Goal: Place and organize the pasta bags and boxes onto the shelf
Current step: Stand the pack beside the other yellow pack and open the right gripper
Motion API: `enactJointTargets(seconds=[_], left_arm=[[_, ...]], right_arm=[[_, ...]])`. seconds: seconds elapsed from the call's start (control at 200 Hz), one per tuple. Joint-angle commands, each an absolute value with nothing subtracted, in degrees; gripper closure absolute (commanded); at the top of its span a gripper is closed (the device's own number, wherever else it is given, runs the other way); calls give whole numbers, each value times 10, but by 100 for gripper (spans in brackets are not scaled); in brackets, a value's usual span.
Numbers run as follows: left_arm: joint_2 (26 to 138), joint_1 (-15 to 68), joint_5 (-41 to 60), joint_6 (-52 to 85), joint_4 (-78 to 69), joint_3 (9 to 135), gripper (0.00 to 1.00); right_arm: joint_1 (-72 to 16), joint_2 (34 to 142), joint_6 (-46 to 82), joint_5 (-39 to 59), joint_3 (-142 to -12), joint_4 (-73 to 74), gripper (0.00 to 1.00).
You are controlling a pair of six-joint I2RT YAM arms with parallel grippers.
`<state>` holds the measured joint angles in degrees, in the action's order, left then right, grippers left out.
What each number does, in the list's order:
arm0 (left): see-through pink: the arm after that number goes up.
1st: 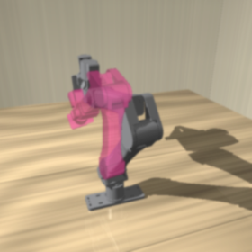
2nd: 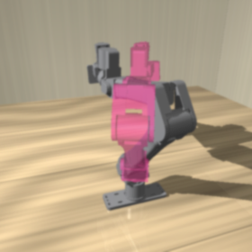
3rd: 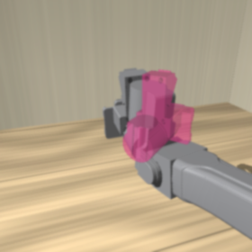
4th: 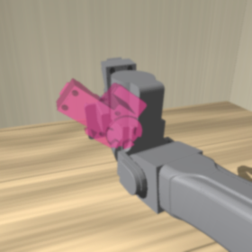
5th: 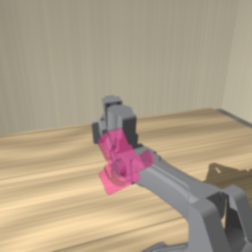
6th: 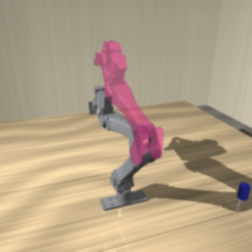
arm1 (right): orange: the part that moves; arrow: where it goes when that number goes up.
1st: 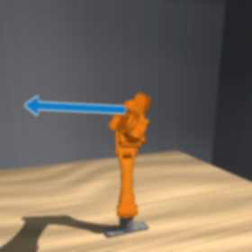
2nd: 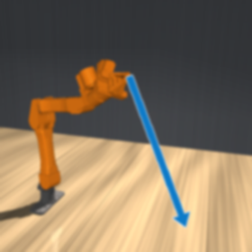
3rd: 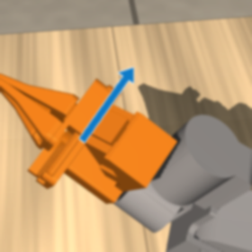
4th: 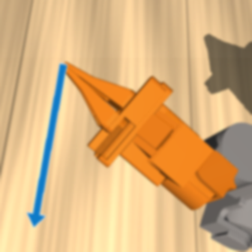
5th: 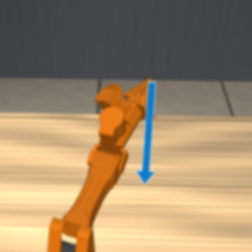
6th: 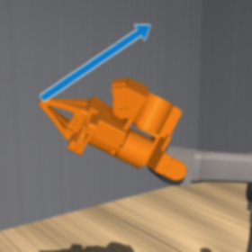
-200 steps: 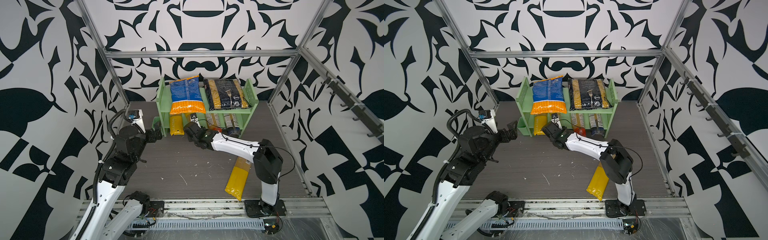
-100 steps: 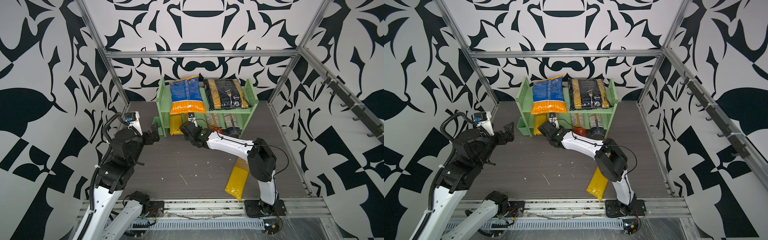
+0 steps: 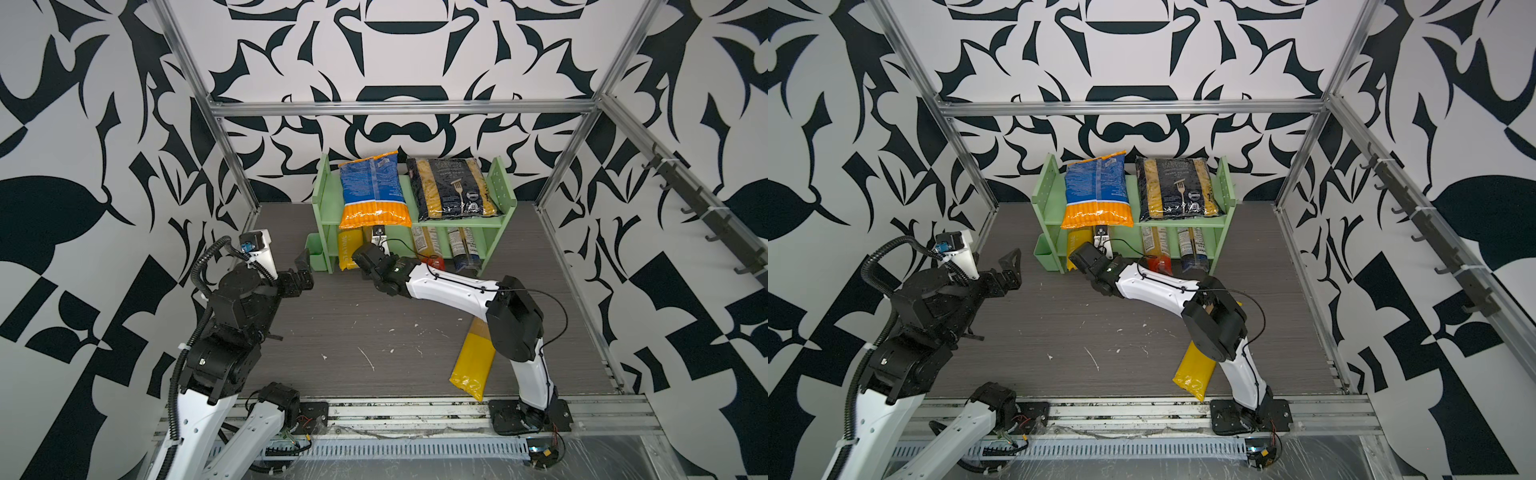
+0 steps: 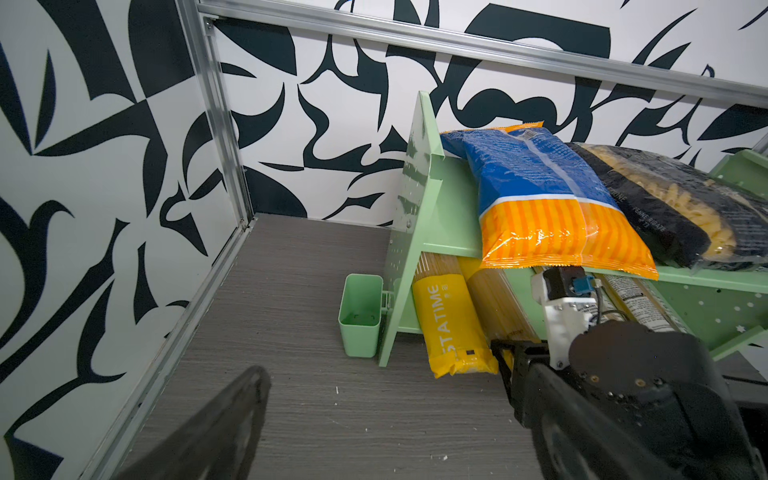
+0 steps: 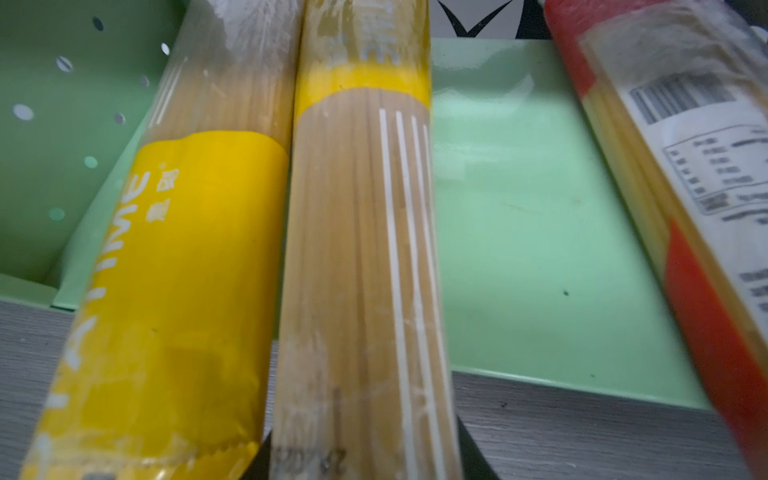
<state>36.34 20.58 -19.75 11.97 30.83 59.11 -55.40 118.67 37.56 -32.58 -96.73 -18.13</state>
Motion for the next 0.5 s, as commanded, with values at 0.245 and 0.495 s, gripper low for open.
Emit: enactJointTargets(seconds=[0.245, 0.495], left_arm=[[329, 204, -213, 133, 352, 592, 1], [339, 203, -199, 145, 349, 589, 1]], right_arm=[[-585, 1203, 365, -225, -980, -163, 72], [-585, 1154, 366, -249, -928, -173, 37]])
